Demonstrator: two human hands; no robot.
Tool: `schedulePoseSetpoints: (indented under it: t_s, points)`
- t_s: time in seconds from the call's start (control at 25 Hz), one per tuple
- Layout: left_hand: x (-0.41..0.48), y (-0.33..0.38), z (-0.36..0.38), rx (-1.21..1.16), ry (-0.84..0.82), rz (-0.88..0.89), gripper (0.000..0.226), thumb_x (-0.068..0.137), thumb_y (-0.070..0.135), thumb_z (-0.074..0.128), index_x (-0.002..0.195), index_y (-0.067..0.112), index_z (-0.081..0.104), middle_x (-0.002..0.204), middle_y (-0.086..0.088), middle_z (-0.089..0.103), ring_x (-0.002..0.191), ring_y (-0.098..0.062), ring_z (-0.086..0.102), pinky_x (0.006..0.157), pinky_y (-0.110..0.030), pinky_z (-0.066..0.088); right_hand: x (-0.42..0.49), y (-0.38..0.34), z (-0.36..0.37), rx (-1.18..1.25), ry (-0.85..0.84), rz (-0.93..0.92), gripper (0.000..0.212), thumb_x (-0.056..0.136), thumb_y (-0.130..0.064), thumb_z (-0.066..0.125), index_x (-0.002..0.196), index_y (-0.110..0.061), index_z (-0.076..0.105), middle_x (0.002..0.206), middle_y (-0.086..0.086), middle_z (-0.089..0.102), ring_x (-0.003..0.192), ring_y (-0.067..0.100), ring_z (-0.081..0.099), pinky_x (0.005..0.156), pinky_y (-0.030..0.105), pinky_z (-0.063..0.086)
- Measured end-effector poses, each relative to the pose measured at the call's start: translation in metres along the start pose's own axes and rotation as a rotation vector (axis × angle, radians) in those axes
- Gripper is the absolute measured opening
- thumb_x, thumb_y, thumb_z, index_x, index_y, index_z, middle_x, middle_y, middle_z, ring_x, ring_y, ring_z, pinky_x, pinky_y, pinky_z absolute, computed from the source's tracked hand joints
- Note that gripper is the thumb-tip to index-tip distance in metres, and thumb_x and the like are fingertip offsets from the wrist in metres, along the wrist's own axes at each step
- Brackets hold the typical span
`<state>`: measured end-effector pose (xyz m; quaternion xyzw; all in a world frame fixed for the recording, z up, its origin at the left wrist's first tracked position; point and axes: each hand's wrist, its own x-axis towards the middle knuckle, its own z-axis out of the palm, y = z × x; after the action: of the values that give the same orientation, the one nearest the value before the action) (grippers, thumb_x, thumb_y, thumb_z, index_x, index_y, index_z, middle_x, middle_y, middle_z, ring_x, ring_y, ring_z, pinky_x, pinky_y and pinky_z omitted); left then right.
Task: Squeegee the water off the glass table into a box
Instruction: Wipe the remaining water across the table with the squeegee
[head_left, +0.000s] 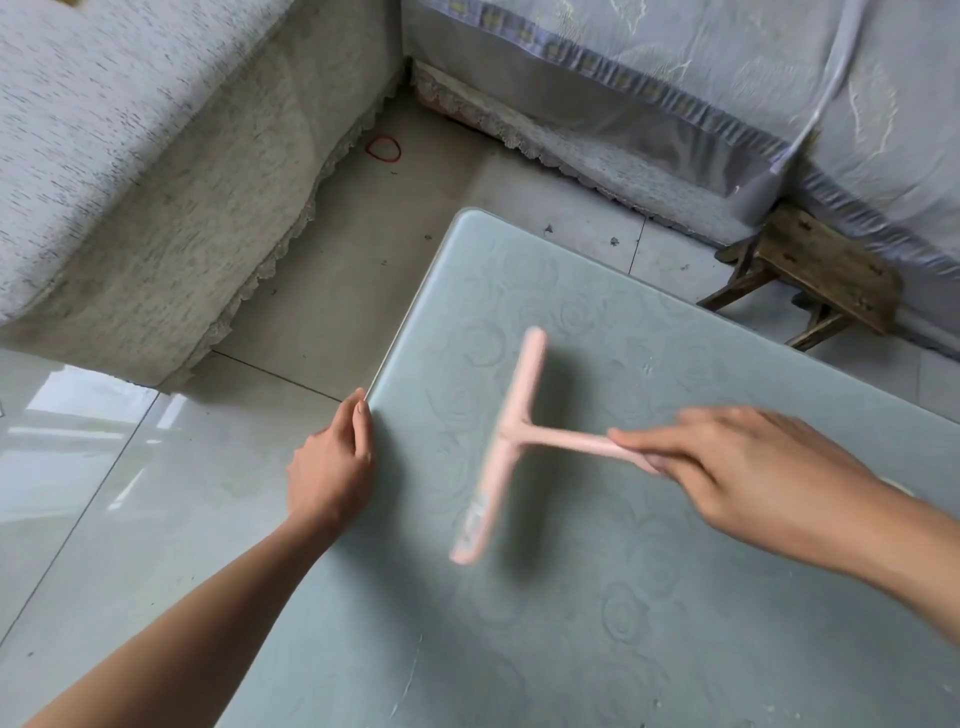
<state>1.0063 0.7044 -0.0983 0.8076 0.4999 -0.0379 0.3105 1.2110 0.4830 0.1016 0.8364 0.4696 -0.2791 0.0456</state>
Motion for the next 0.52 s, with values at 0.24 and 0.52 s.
schedulePoseSetpoints:
  t_s: [0.24, 0.52]
  points:
    - [-0.003, -0.001, 0.003, -0.018, 0.027, 0.003, 0.047, 0.095, 0.050, 0.016, 0.134, 0.044, 0.043, 0.110, -0.016, 0.067, 0.099, -0.043, 0.058, 0.079, -0.040, 0.041, 0.095, -0.018, -0.004, 0.042, 0.034, -0.135, 0.036, 0.098, -0.034, 0.042, 0.127, -0.054, 0.048, 0.105, -0.009, 0.060, 0.107, 0.024, 0.055, 0.080, 0.033, 0.040]
    - [-0.004, 0.001, 0.002, -0.015, 0.011, -0.013, 0.041, 0.099, 0.045, 0.022, 0.133, 0.044, 0.044, 0.107, -0.015, 0.068, 0.098, -0.041, 0.058, 0.075, -0.038, 0.039, 0.025, 0.031, -0.008, 0.003, -0.068, -0.009, 0.038, 0.095, -0.040, 0.040, 0.126, -0.064, 0.040, 0.077, -0.018, 0.045, 0.086, 0.014, 0.056, 0.071, 0.031, 0.045]
